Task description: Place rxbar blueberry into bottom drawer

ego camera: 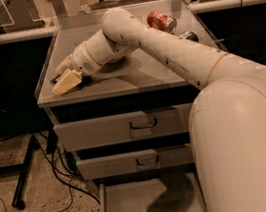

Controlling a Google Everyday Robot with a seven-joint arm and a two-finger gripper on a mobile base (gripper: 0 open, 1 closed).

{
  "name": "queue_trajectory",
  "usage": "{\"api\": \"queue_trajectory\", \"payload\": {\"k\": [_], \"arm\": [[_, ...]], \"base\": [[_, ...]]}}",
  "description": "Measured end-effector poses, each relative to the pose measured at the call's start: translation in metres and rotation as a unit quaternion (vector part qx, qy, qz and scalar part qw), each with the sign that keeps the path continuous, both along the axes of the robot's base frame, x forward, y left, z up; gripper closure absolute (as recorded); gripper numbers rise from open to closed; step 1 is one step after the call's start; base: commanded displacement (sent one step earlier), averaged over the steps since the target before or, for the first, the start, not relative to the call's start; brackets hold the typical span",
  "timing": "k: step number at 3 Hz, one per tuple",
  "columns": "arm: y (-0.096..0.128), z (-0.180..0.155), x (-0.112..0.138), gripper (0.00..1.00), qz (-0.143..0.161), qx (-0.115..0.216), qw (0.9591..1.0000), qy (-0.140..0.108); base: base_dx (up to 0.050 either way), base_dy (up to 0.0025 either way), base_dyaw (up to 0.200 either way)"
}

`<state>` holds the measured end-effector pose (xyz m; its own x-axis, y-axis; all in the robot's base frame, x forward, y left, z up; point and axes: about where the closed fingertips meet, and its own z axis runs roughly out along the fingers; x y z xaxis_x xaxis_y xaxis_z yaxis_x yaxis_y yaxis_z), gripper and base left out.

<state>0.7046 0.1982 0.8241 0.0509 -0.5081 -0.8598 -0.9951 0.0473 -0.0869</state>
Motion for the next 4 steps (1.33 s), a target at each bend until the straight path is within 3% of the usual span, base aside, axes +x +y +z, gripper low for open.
{"api": "queue_trajectory", "payload": {"k": [1,2,4], "arm": [[0.0001,0.0000,0.0000,0.87,0.000,0.000,1.0000,0.000],[0.0001,0.0000,0.0000,1.00,0.000,0.000,1.0000,0.000],[-0.0033,0.0060,0.0006,1.00,0.003,0.009,1.0000,0.003]], "base": [[0.000,0.00000,0.000],[0.000,0.00000,0.000],[0.000,0.00000,0.000]]}}
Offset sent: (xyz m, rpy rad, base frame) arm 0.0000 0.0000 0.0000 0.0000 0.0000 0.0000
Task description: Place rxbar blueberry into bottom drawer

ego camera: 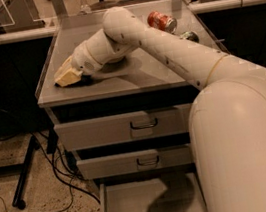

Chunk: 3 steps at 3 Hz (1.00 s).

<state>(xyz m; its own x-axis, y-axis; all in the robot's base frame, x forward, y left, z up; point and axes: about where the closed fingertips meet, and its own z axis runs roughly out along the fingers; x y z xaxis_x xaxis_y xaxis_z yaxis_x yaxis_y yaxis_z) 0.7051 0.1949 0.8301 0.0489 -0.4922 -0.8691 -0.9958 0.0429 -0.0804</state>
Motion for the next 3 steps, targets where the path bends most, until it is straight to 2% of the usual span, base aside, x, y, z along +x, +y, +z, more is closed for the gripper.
{"api": "queue_trajectory", "payload": {"k": [1,2,3], "arm": [[-0.006,0.027,0.003,1.00,0.039,0.109,0.9933,-0.011],[-0.017,0.057,-0.020,1.00,0.095,0.202,0.9735,-0.050],[-0.042,0.076,-0.045,1.00,0.105,0.250,0.9583,-0.090]], "base": [[0.000,0.00000,0.000],[0.000,0.00000,0.000],[0.000,0.00000,0.000]]}}
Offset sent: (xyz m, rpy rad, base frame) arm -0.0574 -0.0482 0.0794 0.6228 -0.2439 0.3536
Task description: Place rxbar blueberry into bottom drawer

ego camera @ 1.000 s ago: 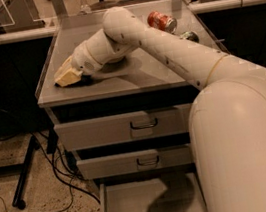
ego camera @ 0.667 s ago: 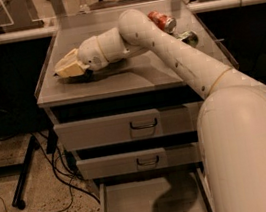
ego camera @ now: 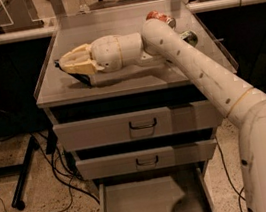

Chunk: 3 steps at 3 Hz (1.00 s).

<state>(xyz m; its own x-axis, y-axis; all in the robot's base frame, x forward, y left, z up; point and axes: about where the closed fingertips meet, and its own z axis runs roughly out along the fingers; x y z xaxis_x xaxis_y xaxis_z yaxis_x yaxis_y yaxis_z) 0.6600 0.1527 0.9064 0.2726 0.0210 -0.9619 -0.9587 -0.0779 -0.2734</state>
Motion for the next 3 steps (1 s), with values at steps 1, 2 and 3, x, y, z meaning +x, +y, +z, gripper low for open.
{"api": "queue_trajectory", "payload": {"k": [1,2,3], "arm": [[-0.018,-0.007,-0.021,1.00,-0.030,0.007,0.9995,0.003],[-0.029,-0.022,-0.042,1.00,-0.076,-0.010,0.9965,0.033],[-0.040,-0.036,-0.065,1.00,-0.118,-0.019,0.9909,0.062]], "base": [[0.000,0.00000,0.000],[0.000,0.00000,0.000],[0.000,0.00000,0.000]]}}
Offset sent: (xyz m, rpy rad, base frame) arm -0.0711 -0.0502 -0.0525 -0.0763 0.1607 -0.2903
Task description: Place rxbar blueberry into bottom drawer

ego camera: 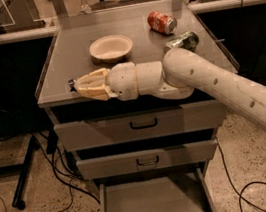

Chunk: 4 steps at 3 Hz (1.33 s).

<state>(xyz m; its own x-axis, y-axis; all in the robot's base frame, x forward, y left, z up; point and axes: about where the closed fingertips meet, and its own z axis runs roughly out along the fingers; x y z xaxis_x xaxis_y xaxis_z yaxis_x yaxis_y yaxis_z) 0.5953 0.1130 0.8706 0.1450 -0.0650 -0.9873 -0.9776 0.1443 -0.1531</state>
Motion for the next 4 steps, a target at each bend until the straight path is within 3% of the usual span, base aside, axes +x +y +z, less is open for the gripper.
{"api": "queue_trajectory", "payload": {"k": [1,3,4], "arm": [[-0.011,-0.010,-0.021,1.00,-0.037,-0.002,0.9989,0.029],[-0.036,-0.027,-0.064,1.00,-0.089,-0.003,0.9930,0.078],[-0.036,-0.027,-0.064,1.00,-0.089,-0.003,0.9930,0.078]], "base": [[0.000,0.00000,0.000],[0.000,0.00000,0.000],[0.000,0.00000,0.000]]}}
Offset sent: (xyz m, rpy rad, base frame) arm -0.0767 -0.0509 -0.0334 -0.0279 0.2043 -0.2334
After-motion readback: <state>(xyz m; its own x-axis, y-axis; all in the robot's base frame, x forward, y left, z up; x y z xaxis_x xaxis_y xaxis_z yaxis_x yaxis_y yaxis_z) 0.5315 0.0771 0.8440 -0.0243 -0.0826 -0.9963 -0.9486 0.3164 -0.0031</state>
